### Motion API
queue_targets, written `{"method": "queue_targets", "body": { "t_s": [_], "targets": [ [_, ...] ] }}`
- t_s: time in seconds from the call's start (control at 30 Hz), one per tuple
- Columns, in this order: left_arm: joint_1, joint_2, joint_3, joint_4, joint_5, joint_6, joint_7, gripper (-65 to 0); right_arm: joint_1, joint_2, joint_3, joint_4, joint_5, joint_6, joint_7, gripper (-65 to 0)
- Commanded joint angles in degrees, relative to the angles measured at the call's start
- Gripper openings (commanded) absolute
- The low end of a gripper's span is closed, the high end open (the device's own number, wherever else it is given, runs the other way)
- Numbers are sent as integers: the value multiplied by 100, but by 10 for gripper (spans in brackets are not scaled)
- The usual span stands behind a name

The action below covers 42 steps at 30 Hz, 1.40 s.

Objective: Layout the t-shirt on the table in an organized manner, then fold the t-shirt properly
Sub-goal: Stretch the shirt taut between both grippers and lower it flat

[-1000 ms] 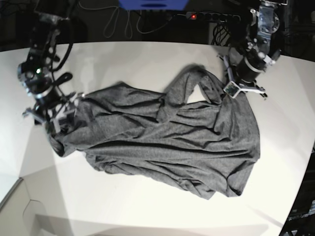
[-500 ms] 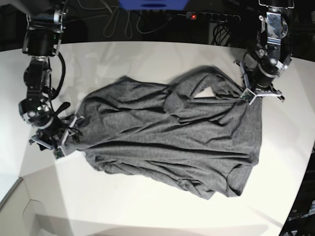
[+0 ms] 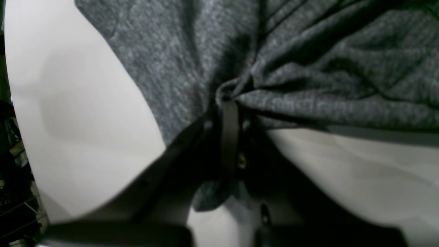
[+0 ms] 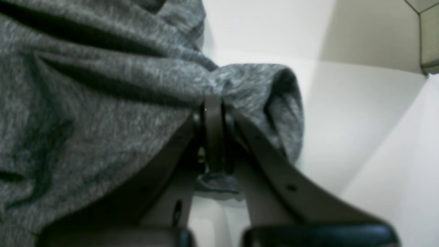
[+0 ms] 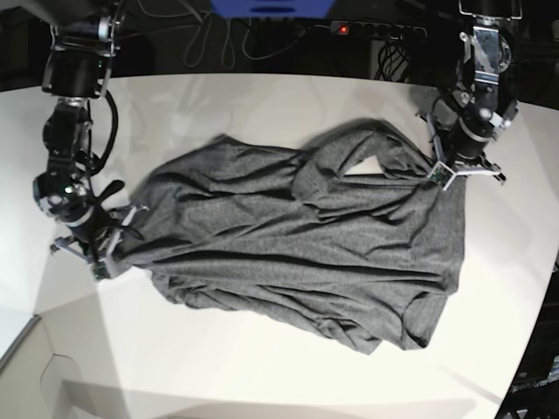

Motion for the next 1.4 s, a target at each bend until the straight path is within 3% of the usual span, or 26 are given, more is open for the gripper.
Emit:
{"method": "queue_targets", "body": {
  "t_s": [0.0, 0.2, 0.4, 0.53, 0.6, 0.77, 0.9, 1.2, 1.27, 1.37],
  "targets": [
    [39, -59, -4, -2, 97, -126, 249, -650, 99, 114, 184, 289, 56, -4, 121, -650],
    [-31, -121, -250, 15, 97, -126, 249, -650, -490, 96, 949, 1194, 65, 13, 112, -650],
    [-40, -130, -259, 15, 97, -126, 249, -650, -1000, -97, 1529, 1581, 73, 633, 121, -650],
    [-40, -121, -232, 24, 97, -126, 249, -650, -1009, -273, 1477, 1581, 56, 633, 103, -645],
    [-40, -121, -224, 24, 97, -126, 249, -650, -982, -264, 1230, 1572, 56, 633, -55, -577],
    [-31, -112, -215, 24, 97, -126, 249, -650, -464, -273, 852, 1493, 56, 633, -855, -331],
    [-13, -112, -215, 24, 97, -126, 249, -650, 116, -273, 817, 842, 56, 633, -1189, -235],
    [-5, -95, -224, 24, 97, -126, 249, -650, 600, -273, 808, -81, 47, 633, -1330, -290],
    [-13, -95, -224, 24, 97, -126, 249, -650, 600, -282, 808, -89, 56, 633, -1330, -336],
    [-31, -95, -232, 7, 97, -126, 249, -650, 600, -352, 808, -89, 56, 633, -1330, -465]
  ]
}}
